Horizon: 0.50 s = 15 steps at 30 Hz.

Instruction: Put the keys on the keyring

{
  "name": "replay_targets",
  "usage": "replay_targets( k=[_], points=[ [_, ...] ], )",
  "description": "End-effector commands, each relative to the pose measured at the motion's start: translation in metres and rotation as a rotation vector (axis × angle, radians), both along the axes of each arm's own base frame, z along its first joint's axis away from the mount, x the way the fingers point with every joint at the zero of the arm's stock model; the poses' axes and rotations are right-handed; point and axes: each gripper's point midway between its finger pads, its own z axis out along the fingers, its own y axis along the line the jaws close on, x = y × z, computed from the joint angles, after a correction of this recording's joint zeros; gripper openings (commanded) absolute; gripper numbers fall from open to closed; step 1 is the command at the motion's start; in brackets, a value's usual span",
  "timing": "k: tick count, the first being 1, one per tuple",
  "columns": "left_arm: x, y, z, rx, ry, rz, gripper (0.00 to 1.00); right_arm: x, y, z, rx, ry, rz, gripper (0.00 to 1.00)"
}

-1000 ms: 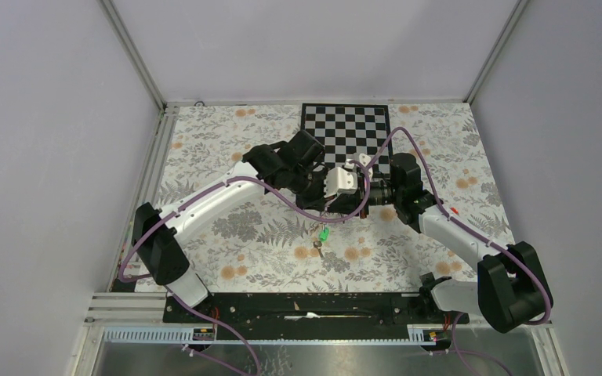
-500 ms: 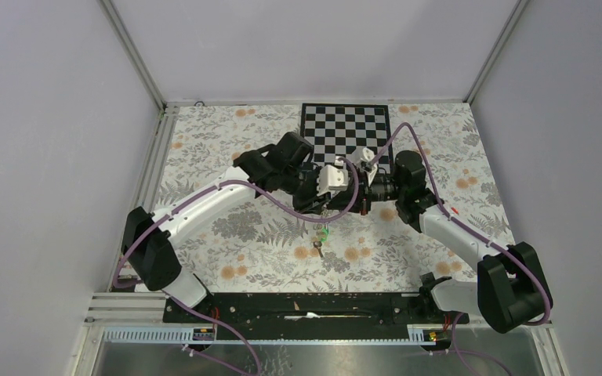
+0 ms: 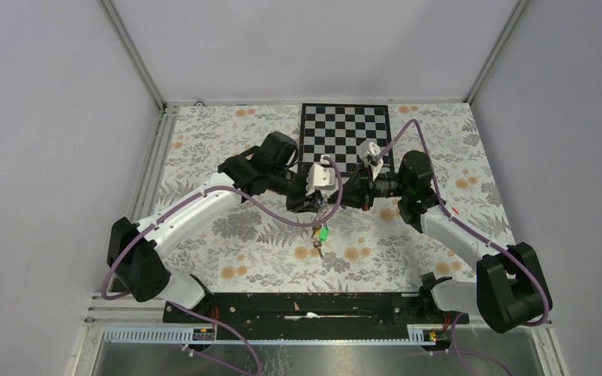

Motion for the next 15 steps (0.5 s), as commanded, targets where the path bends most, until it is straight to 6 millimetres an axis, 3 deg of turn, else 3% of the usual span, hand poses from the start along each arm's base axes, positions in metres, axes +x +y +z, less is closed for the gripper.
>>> replay_targets(
  k=[1,7,15],
  points=[
    [-0.005,0.003,0.017,-0.063,-0.111,-0.069,0.37,0.003,-0.002,0.023,0.044,-0.095,-0.006,0.00],
    [-0.001,0.008,0.020,-0.055,-0.188,-0.073,0.42,0.000,-0.004,0.019,0.034,-0.107,0.020,0.00],
    [0.011,0.012,0.038,-0.079,-0.257,-0.052,0.48,-0.014,-0.009,0.003,-0.003,-0.158,0.098,0.00]
  ],
)
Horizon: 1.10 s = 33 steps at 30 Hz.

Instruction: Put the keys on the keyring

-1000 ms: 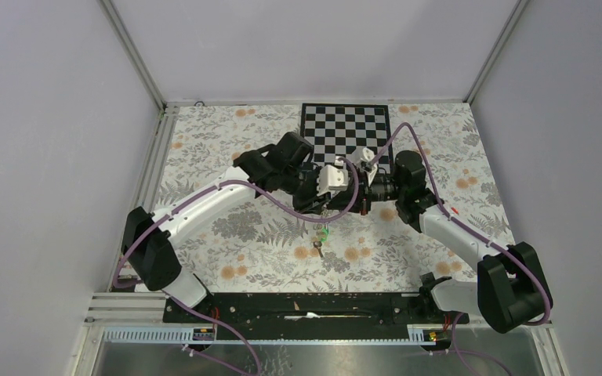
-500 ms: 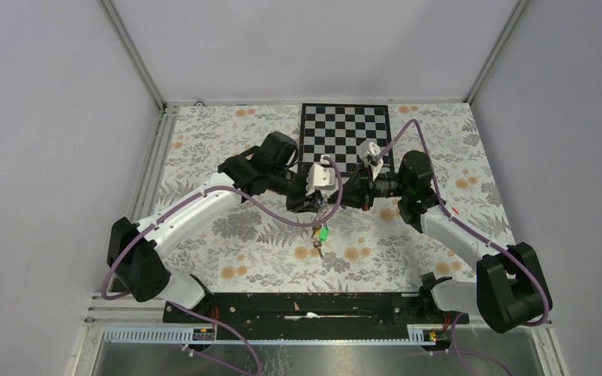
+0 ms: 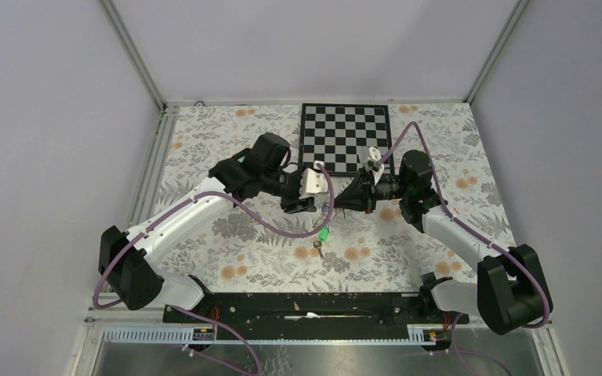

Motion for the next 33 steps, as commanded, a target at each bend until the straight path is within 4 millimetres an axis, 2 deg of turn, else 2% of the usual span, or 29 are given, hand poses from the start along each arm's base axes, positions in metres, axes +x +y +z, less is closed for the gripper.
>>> replay_targets(
  k=[1,13,33],
  points=[
    [0.009,-0.001,0.033,-0.075,-0.111,-0.015,0.49,-0.010,-0.004,0.010,0.014,-0.124,0.068,0.00],
    [-0.003,-0.028,0.037,-0.186,0.004,-0.118,0.47,-0.011,-0.005,0.009,0.012,-0.119,0.062,0.00],
    [-0.012,-0.037,0.019,-0.182,0.082,-0.144,0.39,-0.008,-0.004,0.008,0.009,-0.113,0.041,0.00]
  ],
)
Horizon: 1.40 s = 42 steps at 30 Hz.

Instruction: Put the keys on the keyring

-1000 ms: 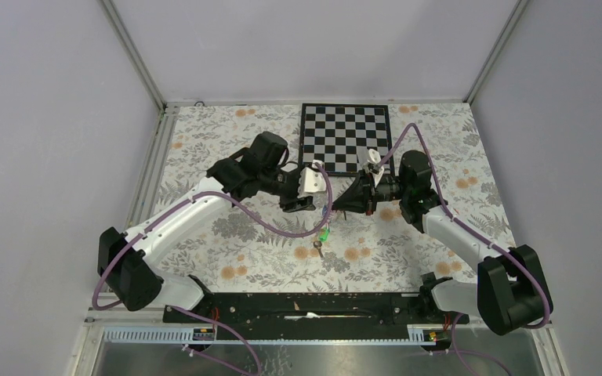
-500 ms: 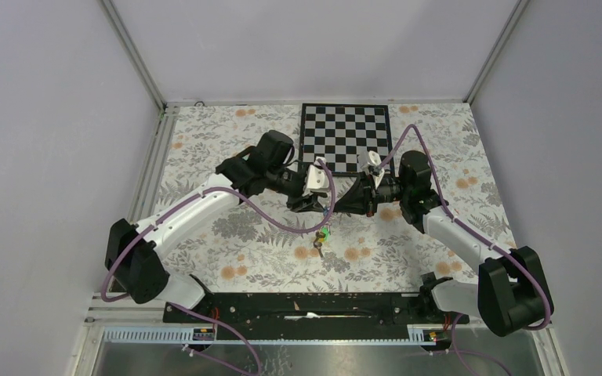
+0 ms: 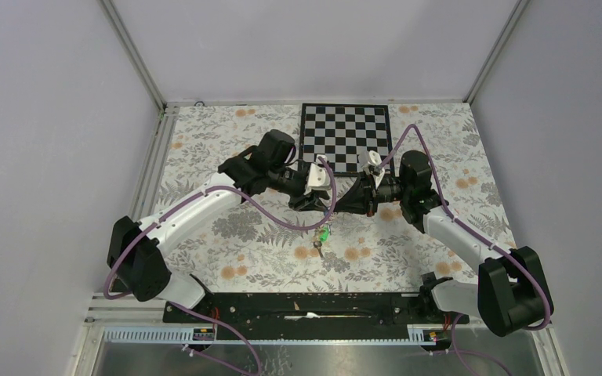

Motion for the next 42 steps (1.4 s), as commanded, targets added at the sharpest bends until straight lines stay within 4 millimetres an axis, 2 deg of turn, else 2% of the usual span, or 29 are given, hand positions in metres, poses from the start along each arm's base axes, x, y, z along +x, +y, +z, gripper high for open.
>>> replay_targets(
  k=[1,12,18,33,38,42],
  points=[
    [-0.006,-0.012,0.013,-0.067,-0.008,-0.055,0.39,0.002,0.000,0.017,0.031,-0.087,-0.004,0.00],
    [-0.015,-0.008,0.009,-0.071,-0.020,-0.084,0.42,0.007,0.000,0.015,0.020,-0.082,-0.036,0.00],
    [-0.007,-0.012,0.012,-0.081,-0.009,-0.042,0.41,0.009,0.000,0.014,0.015,-0.074,-0.046,0.00],
    [0.003,-0.017,0.011,-0.079,-0.003,0.002,0.18,0.008,0.000,0.011,0.014,-0.063,-0.045,0.00],
    [0.008,-0.019,0.014,-0.081,0.007,0.029,0.06,0.007,0.000,0.009,0.011,-0.068,-0.041,0.00],
    [0.010,-0.020,0.015,-0.085,0.009,0.046,0.02,0.007,-0.001,0.008,0.007,-0.073,-0.039,0.00]
  ],
)
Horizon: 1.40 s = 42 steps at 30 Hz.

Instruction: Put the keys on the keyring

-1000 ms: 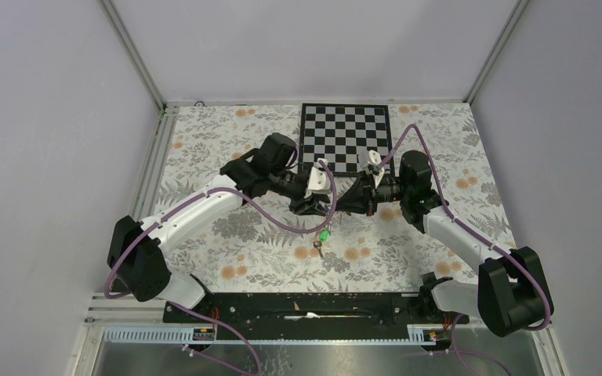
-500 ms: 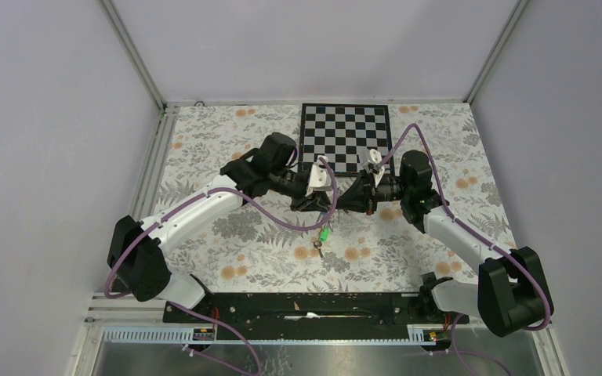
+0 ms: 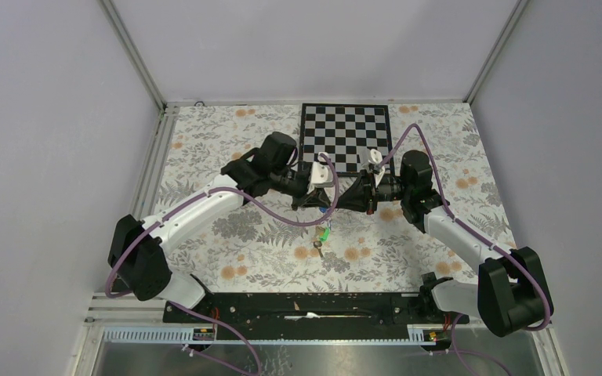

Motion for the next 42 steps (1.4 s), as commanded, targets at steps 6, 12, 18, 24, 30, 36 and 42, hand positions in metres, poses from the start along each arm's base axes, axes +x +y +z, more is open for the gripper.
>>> replay_targets(
  k=[6,12,18,24,30,36,42],
  points=[
    [0.016,-0.016,0.020,-0.082,-0.047,0.044,0.00,-0.003,0.000,0.011,0.016,-0.067,0.015,0.00],
    [0.022,-0.006,0.021,-0.034,-0.079,0.092,0.00,0.000,-0.002,0.004,-0.015,-0.088,-0.006,0.03],
    [0.024,0.003,0.023,0.105,-0.114,0.131,0.00,0.005,-0.004,-0.003,-0.043,-0.110,-0.031,0.19],
    [0.015,0.020,0.007,0.347,-0.129,0.129,0.00,0.006,-0.004,-0.002,-0.042,-0.117,-0.038,0.31],
    [0.015,0.025,0.013,0.420,-0.172,0.159,0.00,0.002,-0.003,0.004,-0.018,-0.110,-0.016,0.34],
    [0.008,0.020,0.020,0.419,-0.187,0.144,0.00,0.002,-0.002,0.014,0.013,-0.093,-0.022,0.35],
    [-0.002,0.014,0.015,0.407,-0.161,0.108,0.00,0.005,-0.001,0.029,0.065,-0.067,-0.039,0.32]
  ],
)
